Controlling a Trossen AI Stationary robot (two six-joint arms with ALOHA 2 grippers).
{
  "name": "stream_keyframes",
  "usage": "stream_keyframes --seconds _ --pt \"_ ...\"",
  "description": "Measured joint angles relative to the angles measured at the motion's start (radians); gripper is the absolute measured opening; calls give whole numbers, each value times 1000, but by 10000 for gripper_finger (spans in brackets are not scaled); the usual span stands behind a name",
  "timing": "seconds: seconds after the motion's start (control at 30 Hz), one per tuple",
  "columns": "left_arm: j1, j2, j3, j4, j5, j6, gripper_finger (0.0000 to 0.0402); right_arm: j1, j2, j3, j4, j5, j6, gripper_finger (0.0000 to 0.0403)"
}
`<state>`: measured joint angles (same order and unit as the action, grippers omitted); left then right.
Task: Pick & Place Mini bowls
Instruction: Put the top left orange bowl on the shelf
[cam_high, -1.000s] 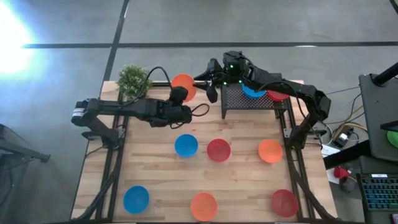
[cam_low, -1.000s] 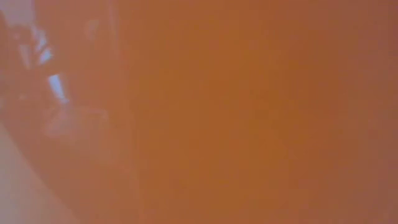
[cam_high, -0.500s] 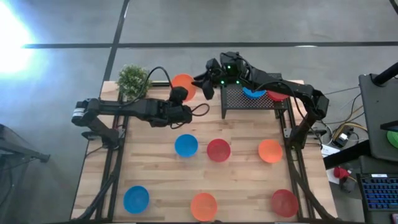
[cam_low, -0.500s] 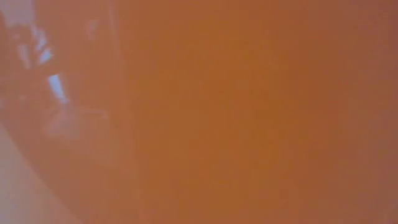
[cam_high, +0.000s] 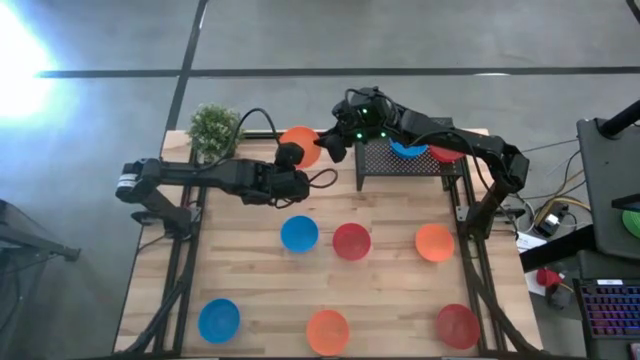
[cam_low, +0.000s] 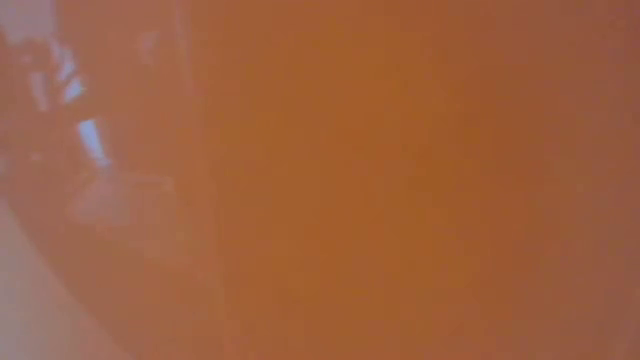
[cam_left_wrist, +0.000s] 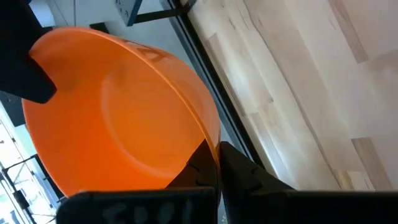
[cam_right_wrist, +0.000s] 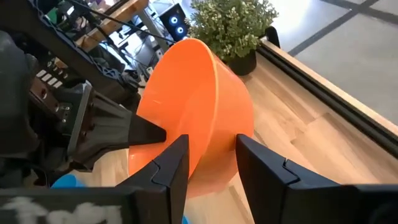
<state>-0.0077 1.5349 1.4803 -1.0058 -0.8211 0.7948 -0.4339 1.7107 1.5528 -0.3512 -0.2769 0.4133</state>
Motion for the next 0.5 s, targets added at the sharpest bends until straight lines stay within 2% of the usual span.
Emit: stream_keyframes --seconds 0.37,0.5 --pt "-31 0 0 5 0 -1 0 2 2 -2 -93 6 51 120" --pt "-33 0 0 21 42 -27 0 1 2 -2 -96 8 51 113"
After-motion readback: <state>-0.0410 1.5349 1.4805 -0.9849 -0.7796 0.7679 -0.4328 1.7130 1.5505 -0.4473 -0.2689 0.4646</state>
